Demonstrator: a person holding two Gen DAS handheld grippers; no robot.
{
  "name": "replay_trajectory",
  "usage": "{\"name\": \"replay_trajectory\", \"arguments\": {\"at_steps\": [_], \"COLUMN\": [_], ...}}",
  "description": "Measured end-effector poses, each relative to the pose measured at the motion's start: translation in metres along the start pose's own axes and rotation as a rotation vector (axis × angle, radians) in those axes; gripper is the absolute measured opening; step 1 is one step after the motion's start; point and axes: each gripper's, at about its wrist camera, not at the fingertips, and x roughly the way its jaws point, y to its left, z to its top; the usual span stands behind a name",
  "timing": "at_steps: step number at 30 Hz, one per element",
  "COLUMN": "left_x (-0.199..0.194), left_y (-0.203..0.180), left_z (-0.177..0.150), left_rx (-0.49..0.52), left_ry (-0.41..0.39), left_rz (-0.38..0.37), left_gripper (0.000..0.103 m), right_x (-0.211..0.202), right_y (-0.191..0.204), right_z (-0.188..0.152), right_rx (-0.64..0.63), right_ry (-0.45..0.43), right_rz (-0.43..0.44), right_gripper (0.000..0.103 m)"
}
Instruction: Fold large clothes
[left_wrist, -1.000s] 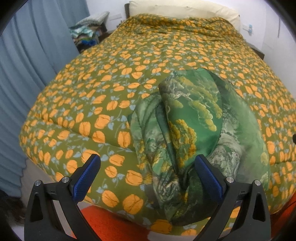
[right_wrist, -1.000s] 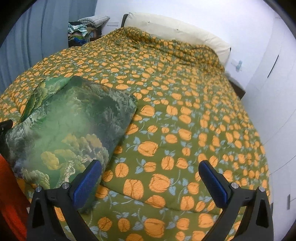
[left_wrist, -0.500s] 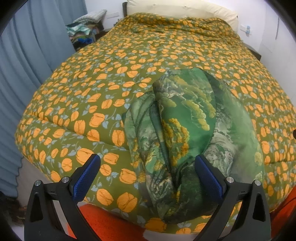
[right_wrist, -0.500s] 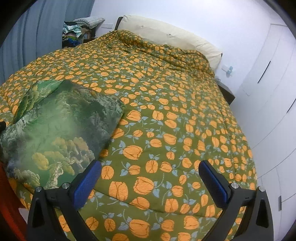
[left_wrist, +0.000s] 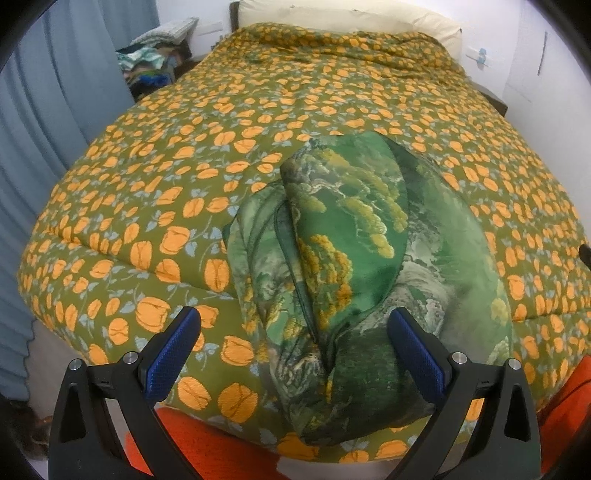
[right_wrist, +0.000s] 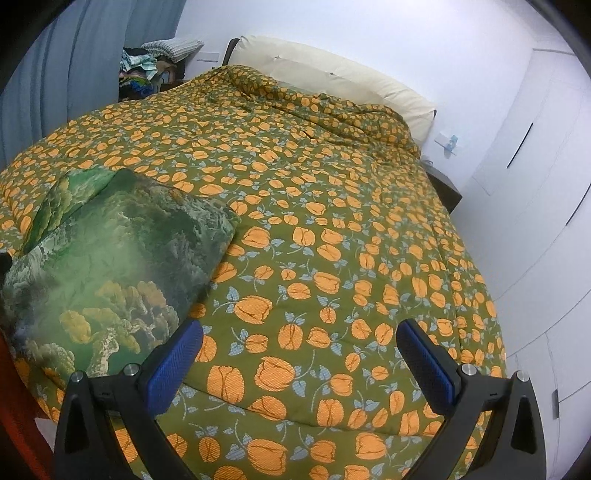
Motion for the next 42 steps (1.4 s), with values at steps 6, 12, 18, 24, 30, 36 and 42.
{"name": "replay_trajectory", "arguments": {"at_steps": [6, 12, 18, 24, 30, 36, 42], "left_x": [0.003, 0.046, 0.101, 0.126, 0.155, 0.184, 0.161], "left_y": [0.000, 0.028, 0.041, 0.038, 0.039, 0.042, 0.034], "left_z": [0.003, 0.021, 0.014, 0.011, 0.010, 0.001, -0.011], "left_rx": [-0.010, -0.130, -0.152, -0.098, -0.062, -0.127, -0.199], "left_ry": [0.017, 0.113, 0.201, 0.259, 0.309, 0.319, 0.238], "left_rz": [-0.075, -0.386, -0.493, -0.453, -0.493, -0.570, -0.479], "left_gripper": [0.102, 0.102, 0.103, 0.103, 0.103, 0.103, 0.103], "right_x": [-0.002, 0.026, 0.114, 0.161, 0.209, 0.216, 0.212], "right_y": [-0.003, -0.033, -0.038, 0.033, 0.072, 0.086, 0.130], "right_z": [0.002, -0.010, -0.059, -0.071, -0.077, -0.065, -0.029], "right_rx": [0.008, 0.270, 0.673, 0.615, 0.649, 0.599, 0.464], "right_ry": [-0.006, -0.005, 0.139, 0.289, 0.429, 0.438, 0.440], "right_rz": [0.010, 0.506, 0.991, 1.190, 1.248, 1.279, 1.248], "right_gripper": [0.103, 0.103, 0.103, 0.103, 0.103, 0.103, 0.102]}}
